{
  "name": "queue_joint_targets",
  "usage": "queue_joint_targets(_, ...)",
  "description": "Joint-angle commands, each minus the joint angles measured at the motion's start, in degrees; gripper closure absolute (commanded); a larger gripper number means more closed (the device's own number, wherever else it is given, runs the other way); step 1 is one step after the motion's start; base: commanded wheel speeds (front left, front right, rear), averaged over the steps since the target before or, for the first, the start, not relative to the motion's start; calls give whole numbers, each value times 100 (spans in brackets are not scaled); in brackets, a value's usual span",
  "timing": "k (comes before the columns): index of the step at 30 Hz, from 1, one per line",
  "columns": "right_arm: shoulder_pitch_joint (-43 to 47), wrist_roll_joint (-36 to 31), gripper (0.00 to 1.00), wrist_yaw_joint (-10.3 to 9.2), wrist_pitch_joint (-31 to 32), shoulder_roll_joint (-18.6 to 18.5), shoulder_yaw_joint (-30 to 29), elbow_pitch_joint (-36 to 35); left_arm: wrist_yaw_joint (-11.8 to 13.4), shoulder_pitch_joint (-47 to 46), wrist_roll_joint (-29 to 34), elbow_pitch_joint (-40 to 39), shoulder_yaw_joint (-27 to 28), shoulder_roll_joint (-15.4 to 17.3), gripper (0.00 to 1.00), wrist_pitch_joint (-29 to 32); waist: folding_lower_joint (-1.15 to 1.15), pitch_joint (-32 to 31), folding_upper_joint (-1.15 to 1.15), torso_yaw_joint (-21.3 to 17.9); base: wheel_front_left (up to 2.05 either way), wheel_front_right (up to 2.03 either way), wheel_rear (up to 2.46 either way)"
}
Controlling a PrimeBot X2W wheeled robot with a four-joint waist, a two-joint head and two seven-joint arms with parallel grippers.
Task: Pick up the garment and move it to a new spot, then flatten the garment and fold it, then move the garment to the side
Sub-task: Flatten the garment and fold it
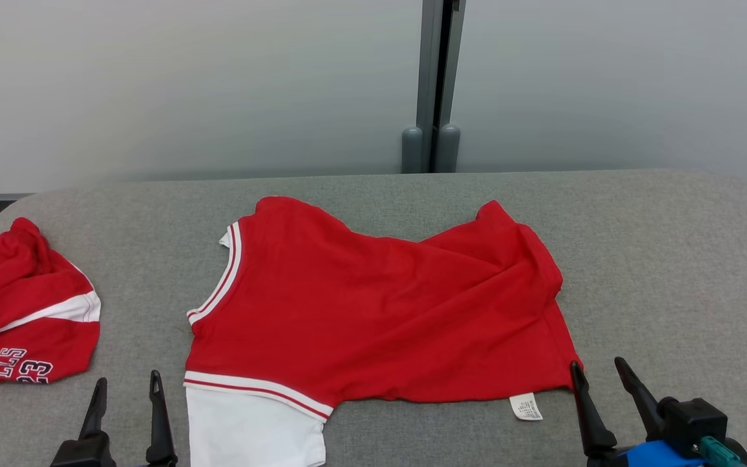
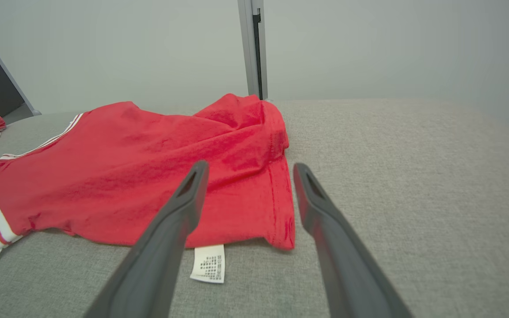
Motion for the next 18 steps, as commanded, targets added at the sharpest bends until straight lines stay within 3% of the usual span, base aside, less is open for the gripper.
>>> queue_joint_targets(1, 45, 21, 0, 1, -7, 4, 14, 18, 35, 27, -42, -3, 6, 41, 0, -17, 0, 3, 0, -7, 0, 0, 0)
queue_joint_targets(9, -39, -16, 0, 1, -16, 3, 3, 137, -25, 43, -114, 231, -64, 81, 0, 60, 0, 7, 0, -44, 0, 0, 0)
queue_joint_targets(18, -545, -267, 0, 1, 1, -7, -282, 1133, -218, 36, -255, 1020, -331, 43, 0, 524, 0, 140, 0, -23, 0, 0, 0)
